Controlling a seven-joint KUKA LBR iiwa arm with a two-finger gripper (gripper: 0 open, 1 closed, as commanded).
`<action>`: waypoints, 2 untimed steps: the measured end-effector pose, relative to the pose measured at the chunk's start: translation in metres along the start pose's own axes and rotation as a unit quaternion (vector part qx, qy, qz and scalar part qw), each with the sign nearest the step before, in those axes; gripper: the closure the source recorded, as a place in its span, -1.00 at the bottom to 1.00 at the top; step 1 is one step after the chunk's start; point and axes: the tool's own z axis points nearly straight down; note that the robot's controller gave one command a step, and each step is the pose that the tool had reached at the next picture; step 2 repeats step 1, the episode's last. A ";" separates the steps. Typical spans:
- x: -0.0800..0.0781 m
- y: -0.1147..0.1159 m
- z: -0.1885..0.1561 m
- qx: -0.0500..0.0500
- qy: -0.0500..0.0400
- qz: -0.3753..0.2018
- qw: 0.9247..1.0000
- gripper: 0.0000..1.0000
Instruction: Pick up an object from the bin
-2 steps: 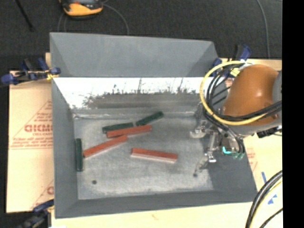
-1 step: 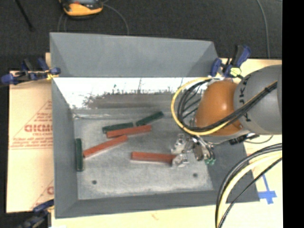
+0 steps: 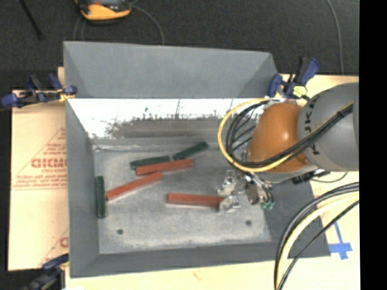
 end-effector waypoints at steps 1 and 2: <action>-0.025 0.004 -0.194 -0.001 -0.001 0.028 1.000 1.00; -0.025 0.004 -0.194 -0.001 -0.001 0.028 1.000 1.00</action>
Offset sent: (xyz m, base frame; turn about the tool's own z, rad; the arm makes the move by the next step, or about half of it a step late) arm 0.0000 0.0000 0.0000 0.0000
